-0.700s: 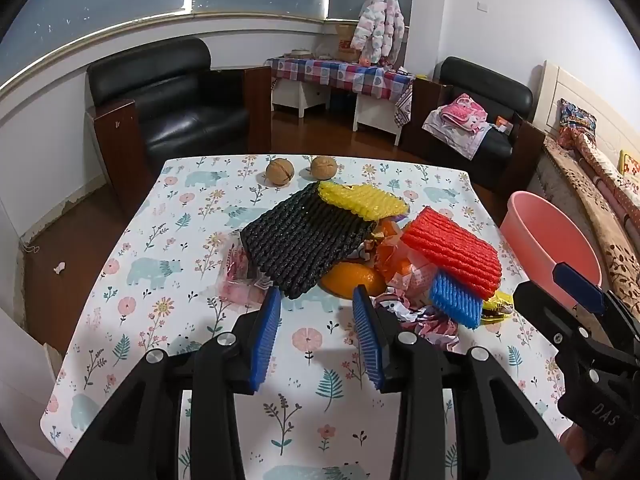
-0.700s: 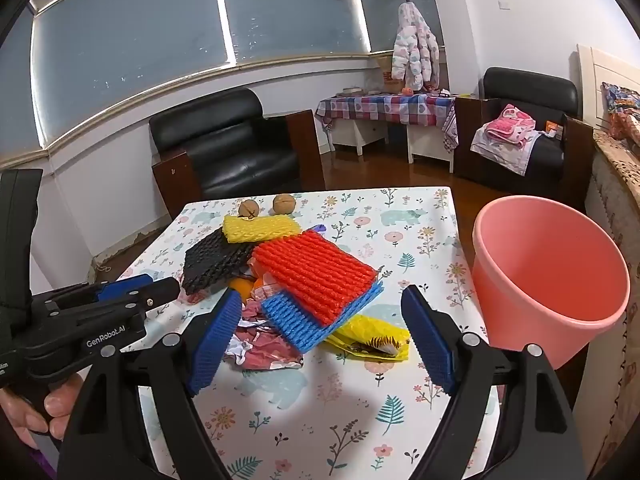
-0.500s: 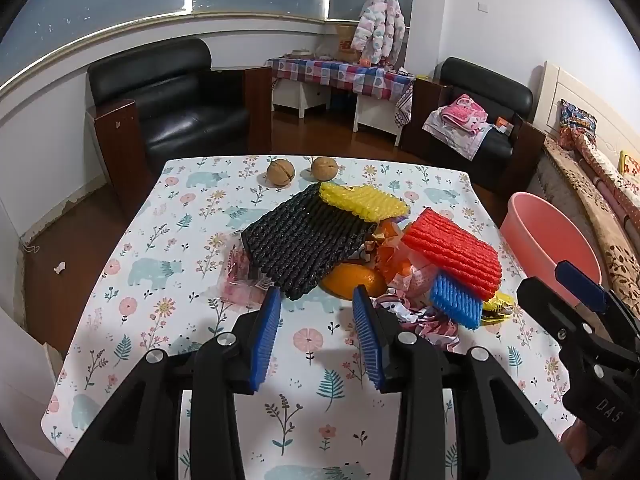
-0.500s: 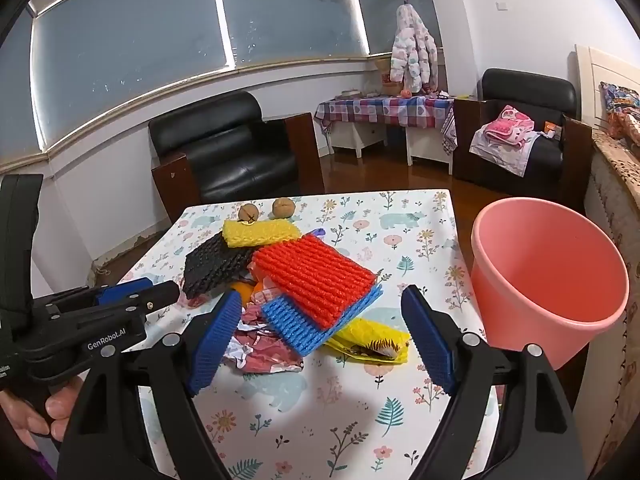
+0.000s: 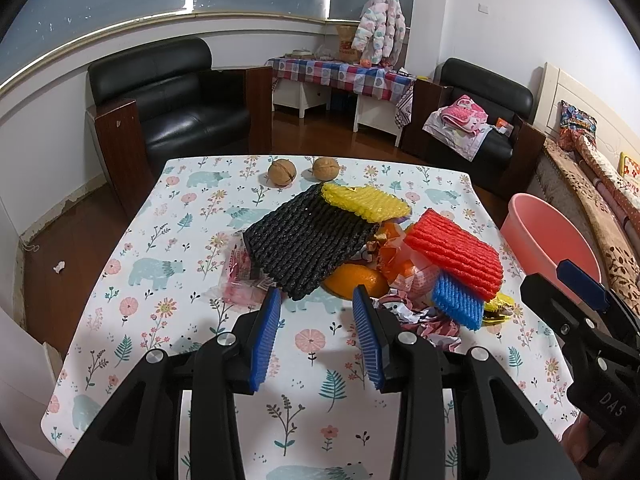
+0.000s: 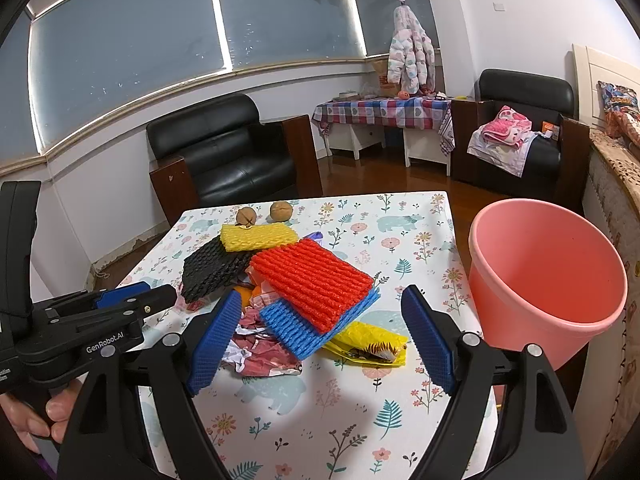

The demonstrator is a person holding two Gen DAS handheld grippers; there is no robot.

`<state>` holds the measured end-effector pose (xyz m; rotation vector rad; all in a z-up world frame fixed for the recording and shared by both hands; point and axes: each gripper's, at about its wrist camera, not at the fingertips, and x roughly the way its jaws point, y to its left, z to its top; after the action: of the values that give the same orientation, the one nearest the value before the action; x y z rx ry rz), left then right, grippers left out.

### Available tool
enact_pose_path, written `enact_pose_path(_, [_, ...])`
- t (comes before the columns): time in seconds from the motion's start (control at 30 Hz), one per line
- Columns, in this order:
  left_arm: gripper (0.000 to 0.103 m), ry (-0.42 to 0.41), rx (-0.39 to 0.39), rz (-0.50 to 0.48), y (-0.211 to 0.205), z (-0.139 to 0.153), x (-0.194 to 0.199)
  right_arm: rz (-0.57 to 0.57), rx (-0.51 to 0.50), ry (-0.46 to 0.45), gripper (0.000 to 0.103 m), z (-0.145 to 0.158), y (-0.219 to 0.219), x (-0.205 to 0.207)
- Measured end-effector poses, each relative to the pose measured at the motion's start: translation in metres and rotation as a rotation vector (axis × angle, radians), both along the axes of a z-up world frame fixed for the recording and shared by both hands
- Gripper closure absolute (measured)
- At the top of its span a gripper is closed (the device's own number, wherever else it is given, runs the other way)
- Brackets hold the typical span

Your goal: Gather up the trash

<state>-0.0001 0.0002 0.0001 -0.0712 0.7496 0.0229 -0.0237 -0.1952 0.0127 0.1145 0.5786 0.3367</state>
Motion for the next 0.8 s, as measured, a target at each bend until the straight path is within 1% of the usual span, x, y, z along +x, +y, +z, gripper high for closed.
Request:
enact_pose_path(0.77, [0.066,0.002,-0.004,-0.001,-0.0001,-0.0001,-0.0002,0.005,0.002,-0.001,0.021,0.0016,-0.0011,-0.0003])
enact_pose_path(0.8, [0.066,0.002,-0.005,-0.001,-0.0001,-0.0001,-0.0002,0.001,0.002,0.002,0.021,-0.0021,0.0017,0.0019])
